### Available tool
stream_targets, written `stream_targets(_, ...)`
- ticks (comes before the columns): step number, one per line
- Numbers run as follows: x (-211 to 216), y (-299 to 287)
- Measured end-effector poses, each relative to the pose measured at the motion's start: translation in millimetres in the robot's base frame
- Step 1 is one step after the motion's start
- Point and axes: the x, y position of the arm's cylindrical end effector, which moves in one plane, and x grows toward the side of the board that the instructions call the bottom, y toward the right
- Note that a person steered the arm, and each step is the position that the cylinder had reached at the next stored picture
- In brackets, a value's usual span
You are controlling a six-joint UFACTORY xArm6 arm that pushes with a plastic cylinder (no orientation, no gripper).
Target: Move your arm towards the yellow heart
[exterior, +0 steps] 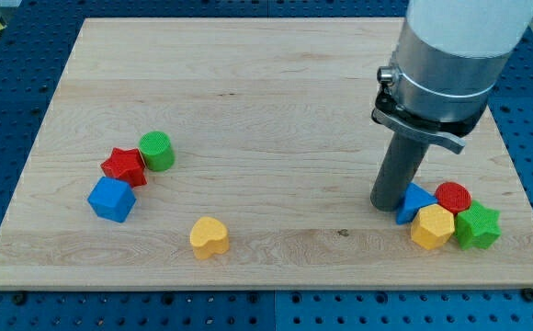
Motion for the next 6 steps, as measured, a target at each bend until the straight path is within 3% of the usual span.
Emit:
stream_targets(2, 0.5, -66.1)
stream_targets(4, 81.2, -133.8)
stream_targets(5, 82.6, -154.5)
stream_targets(6, 83.3, -235.7)
